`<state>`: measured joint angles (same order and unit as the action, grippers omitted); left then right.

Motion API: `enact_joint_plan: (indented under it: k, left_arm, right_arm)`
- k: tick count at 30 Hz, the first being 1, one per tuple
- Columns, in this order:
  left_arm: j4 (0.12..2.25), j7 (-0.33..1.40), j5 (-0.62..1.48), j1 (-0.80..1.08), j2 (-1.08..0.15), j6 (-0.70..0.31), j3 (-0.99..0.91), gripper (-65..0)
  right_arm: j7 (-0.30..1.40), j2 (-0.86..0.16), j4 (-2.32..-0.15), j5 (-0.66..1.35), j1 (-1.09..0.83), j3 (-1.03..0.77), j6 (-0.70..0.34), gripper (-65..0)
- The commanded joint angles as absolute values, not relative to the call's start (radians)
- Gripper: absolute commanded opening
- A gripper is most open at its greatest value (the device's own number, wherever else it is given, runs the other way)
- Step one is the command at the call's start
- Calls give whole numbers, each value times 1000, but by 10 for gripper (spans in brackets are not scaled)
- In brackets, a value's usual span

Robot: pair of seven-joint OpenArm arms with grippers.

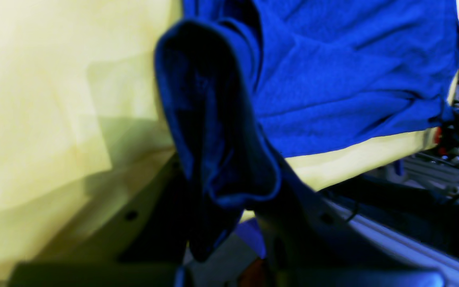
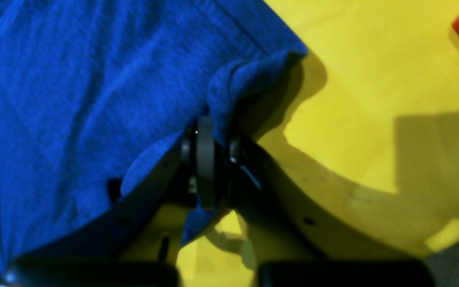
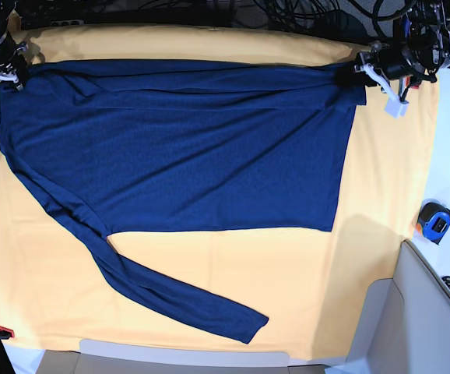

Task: Fold the T-shirt properly
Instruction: 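Drag the shoulder edge back across the table with both grippers, then hold the shoulder edge with both grippers at the table's back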

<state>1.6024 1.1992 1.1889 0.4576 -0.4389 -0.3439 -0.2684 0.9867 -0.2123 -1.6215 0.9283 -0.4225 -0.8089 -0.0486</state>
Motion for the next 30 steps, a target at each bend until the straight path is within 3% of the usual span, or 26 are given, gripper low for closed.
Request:
enact_joint_plan:
  k: [1, 30]
  left_arm:
    - [1626, 1213, 1171, 473, -453, -341, -274, -650]
    - [1639, 1221, 1170, 529, -458, -341, -354, -650]
  right_arm:
    - [1026, -217, -1624, 906, -444, -811, -39, -650]
    - [1026, -226, -1626, 906, -550, -869, -39, -650]
